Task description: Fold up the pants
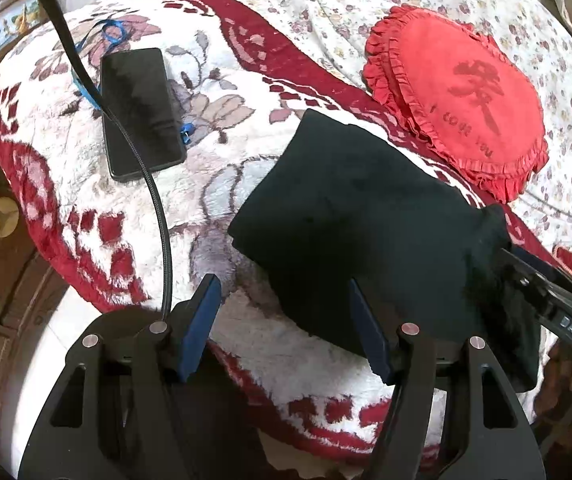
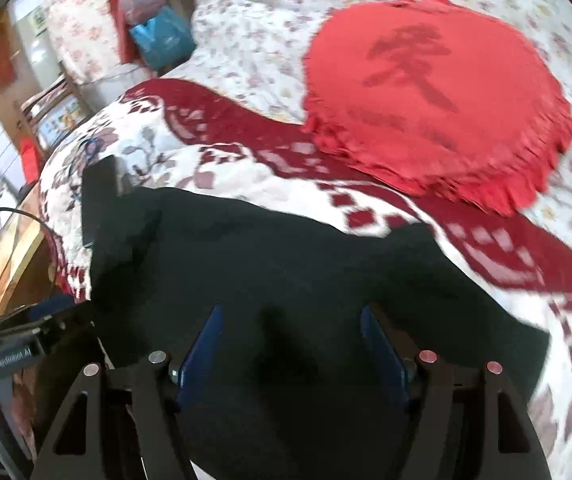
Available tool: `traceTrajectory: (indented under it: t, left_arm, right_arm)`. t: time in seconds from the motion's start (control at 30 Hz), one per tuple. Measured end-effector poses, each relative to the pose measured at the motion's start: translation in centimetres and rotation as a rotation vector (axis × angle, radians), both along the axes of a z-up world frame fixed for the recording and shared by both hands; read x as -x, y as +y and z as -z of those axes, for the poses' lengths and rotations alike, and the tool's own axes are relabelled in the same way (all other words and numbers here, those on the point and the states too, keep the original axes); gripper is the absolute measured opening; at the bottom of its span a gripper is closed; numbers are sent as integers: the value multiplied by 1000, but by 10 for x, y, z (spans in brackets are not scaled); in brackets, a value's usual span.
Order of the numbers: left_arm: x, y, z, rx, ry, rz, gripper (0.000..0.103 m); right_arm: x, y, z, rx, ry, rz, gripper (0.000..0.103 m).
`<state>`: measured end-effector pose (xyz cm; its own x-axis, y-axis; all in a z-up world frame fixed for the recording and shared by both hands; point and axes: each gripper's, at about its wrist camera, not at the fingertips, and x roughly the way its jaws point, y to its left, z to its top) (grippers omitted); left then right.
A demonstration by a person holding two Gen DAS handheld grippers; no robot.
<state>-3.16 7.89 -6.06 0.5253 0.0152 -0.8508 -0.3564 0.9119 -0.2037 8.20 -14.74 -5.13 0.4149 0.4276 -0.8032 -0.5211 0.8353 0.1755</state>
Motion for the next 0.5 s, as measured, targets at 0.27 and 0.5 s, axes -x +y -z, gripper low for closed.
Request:
traceTrajectory:
  t: [0.27,0.5]
  left_arm:
    - [0,15,10,106,-3,-15,65]
    - [2,30,18,247,-9,-106,69]
  right_arm:
    - [-24,61,-3,-34,-6,-125,74]
    - [-47,105,2,-64,12,-217,78]
